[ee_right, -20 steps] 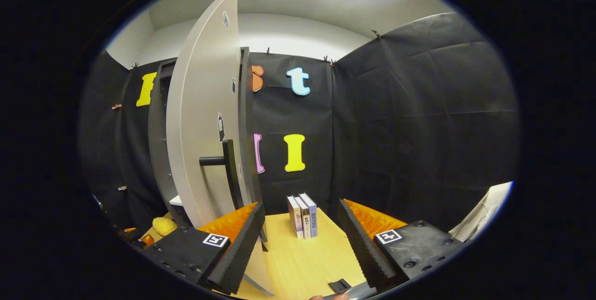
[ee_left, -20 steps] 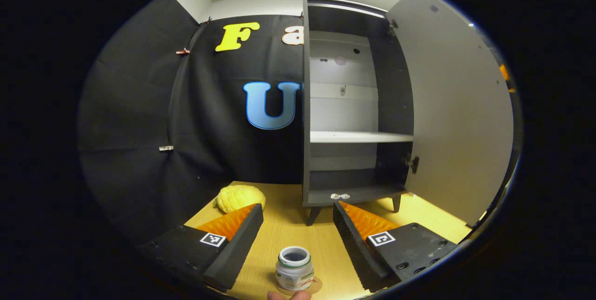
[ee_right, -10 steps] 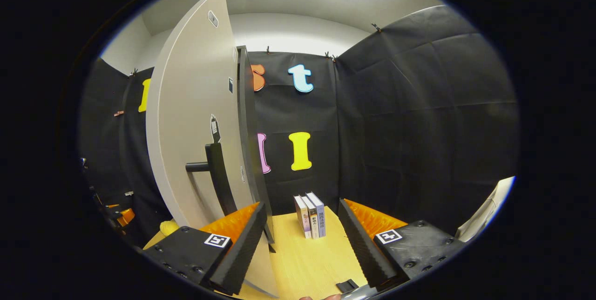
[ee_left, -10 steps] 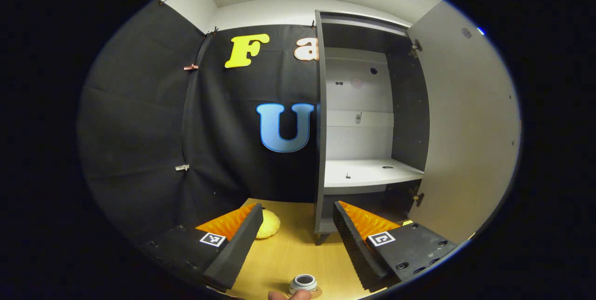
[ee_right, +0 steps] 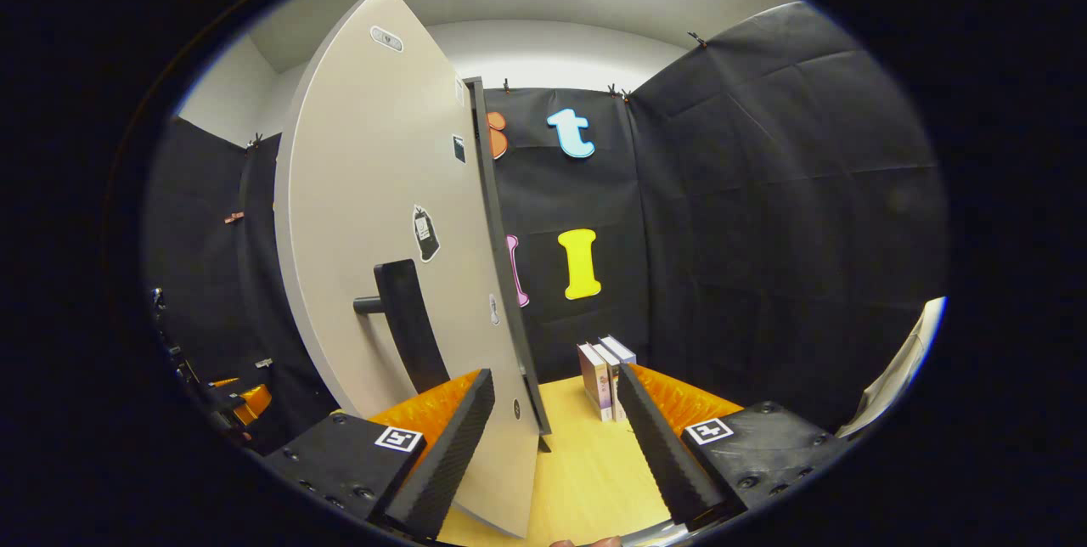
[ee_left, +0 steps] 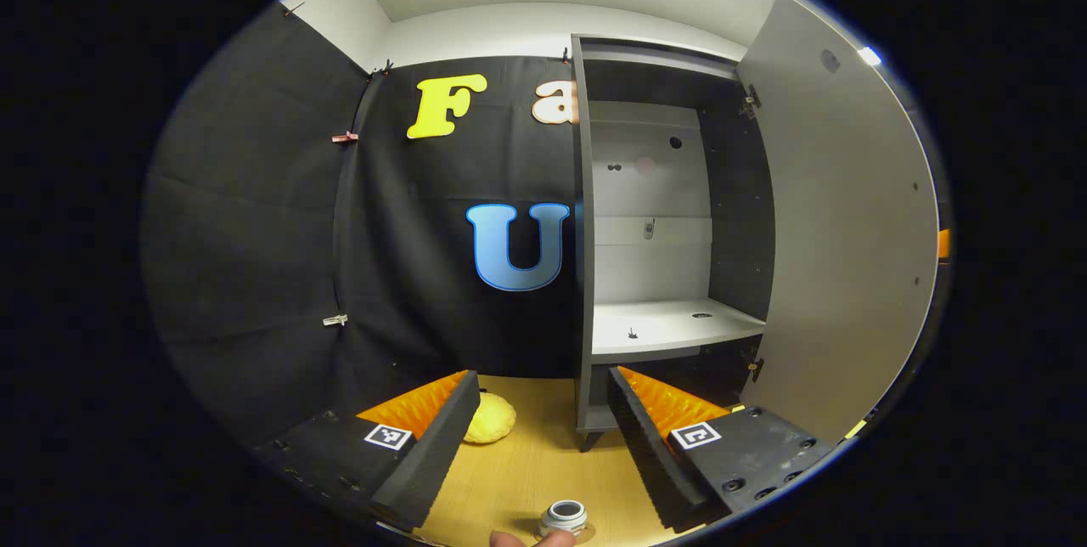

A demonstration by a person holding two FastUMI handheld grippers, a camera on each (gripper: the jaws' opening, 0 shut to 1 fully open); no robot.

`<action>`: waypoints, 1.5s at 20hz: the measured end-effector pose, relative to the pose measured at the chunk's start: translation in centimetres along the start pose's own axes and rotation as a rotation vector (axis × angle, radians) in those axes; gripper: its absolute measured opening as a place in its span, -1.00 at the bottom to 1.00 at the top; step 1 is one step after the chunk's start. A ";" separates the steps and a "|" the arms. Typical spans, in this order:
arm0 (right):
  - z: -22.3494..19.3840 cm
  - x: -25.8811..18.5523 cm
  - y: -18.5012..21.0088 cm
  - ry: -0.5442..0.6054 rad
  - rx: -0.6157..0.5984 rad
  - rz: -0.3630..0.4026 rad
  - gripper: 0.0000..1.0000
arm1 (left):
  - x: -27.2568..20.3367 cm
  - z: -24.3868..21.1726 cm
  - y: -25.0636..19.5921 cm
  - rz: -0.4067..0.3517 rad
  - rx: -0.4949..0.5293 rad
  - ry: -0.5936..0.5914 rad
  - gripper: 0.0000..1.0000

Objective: Open the cabinet door with the right hand, grasp the bottle in the cabinet with the left hand and place it on the coaster, then close the cabinet door with the right hand.

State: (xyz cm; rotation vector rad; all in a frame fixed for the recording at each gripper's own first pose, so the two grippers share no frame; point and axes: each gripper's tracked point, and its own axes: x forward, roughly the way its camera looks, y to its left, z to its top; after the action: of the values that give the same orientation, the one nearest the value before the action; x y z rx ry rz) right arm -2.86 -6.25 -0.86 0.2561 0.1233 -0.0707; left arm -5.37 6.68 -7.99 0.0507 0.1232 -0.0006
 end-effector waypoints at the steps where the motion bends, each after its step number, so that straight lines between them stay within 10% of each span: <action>1: -0.1 0.0 0.9 -0.005 -0.003 -0.005 0.92 | -0.1 -0.1 0.1 0.000 0.000 -0.001 0.90; 19: -4.0 3.0 15.9 0.024 -0.032 0.215 0.95 | 0.3 0.3 0.1 -0.029 -0.018 -0.010 0.90; 30: -4.7 3.3 15.7 0.002 -0.112 0.219 0.95 | -0.3 2.0 -1.1 -0.047 0.000 -0.028 0.89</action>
State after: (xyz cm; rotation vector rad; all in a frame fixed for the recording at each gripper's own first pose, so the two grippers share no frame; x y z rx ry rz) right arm 1.18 9.89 -1.91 0.1563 0.1000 0.1532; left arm -5.39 5.46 -6.01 0.0474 0.0963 -0.0479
